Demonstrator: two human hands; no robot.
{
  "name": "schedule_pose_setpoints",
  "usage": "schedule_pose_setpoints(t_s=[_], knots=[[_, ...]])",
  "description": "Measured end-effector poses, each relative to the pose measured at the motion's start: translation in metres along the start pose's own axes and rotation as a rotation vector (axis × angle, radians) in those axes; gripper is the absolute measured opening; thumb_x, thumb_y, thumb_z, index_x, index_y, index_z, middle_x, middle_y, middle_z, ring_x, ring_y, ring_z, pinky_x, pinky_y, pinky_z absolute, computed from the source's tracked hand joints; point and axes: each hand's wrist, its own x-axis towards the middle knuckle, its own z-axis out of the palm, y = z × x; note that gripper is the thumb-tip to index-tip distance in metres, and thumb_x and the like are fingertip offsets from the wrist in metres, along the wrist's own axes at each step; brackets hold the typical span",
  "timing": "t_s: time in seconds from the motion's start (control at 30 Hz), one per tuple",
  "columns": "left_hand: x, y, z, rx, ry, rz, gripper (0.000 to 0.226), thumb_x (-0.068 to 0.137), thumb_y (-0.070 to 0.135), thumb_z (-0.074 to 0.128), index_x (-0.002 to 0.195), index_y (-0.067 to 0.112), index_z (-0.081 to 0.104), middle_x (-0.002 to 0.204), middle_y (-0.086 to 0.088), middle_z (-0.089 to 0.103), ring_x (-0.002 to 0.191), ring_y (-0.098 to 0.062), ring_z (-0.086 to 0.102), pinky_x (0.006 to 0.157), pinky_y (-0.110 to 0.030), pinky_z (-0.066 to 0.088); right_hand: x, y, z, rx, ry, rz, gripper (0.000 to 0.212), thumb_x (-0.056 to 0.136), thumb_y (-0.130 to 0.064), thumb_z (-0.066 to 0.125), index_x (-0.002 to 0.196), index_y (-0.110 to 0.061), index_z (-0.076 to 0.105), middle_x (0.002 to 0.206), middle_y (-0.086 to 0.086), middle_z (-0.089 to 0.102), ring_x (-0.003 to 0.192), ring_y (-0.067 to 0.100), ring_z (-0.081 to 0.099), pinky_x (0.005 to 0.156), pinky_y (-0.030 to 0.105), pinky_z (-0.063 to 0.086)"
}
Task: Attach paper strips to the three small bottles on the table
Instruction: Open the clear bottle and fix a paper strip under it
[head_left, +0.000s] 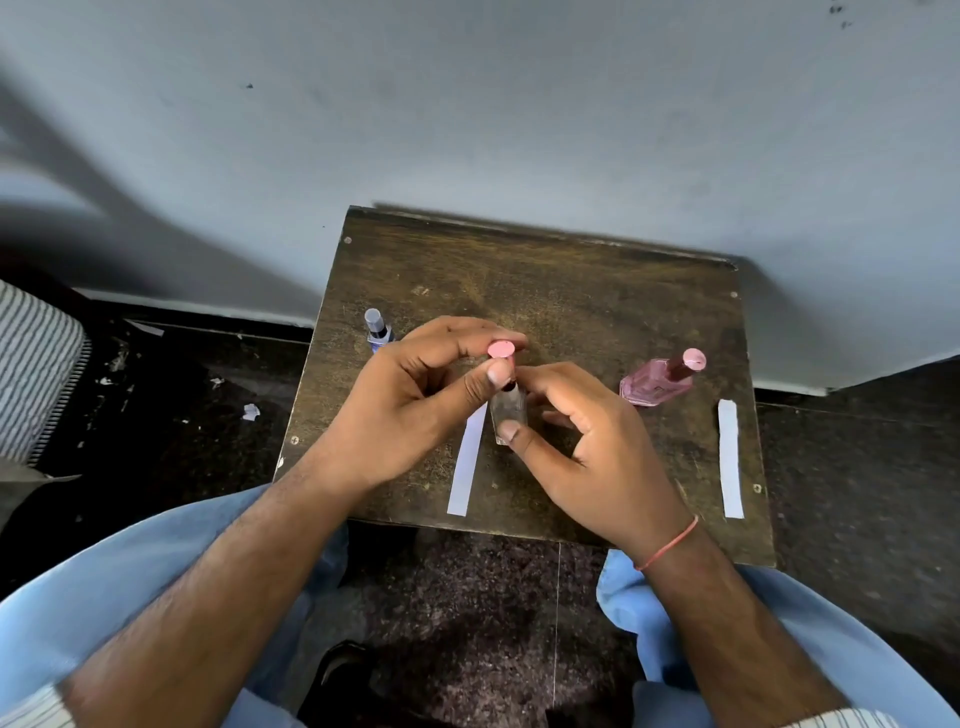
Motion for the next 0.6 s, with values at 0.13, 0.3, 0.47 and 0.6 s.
schedule_pose_setpoints(t_s=[0.13,0.3,0.47,0.6], knots=[[0.002,-0.002,-0.001,-0.109,0.040,-0.061,0.027,0.102,0.021,0.075,0.127,0.012,0.081,0.104,0.010,0.079,0.077,0.006,0.066,0.071,-0.008,0.050,-0.003,0.005,-0.002,0.029,0.021,0.035,0.034,0.099,-0.024,0.074,0.132,-0.016,0.072,0.124,-0.009,0.070,0.114,0.017,0.071,0.090,0.045,0.062],[-0.004,-0.003,-0.013,0.242,-0.040,-0.130,0.019,0.096,0.031,0.087,0.115,0.034,0.086,0.075,0.022,0.074,0.052,0.008,0.055,0.058,-0.002,0.039,-0.005,0.008,-0.001,0.195,0.044,0.118,0.035,0.101,-0.020,0.068,0.136,-0.015,0.068,0.113,-0.007,0.068,0.105,0.016,0.071,0.084,0.037,0.064],[-0.006,-0.004,-0.021,0.524,-0.067,-0.217,0.016,0.093,0.041,0.085,0.109,0.042,0.084,0.073,0.018,0.076,0.053,0.004,0.060,0.057,-0.007,0.044,0.001,-0.006,-0.003,0.688,0.001,0.375,0.044,0.104,-0.026,0.059,0.147,-0.018,0.060,0.119,0.019,0.074,0.101,0.025,0.081,0.088,0.044,0.067],[-0.007,-0.005,-0.023,0.595,-0.127,-0.305,0.017,0.095,0.039,0.079,0.110,0.045,0.081,0.073,0.022,0.074,0.058,0.002,0.064,0.059,-0.010,0.046,0.002,-0.012,-0.005,0.882,0.021,0.423,0.044,0.103,-0.027,0.057,0.146,-0.017,0.062,0.114,-0.005,0.076,0.089,0.032,0.077,0.069,0.047,0.067]])
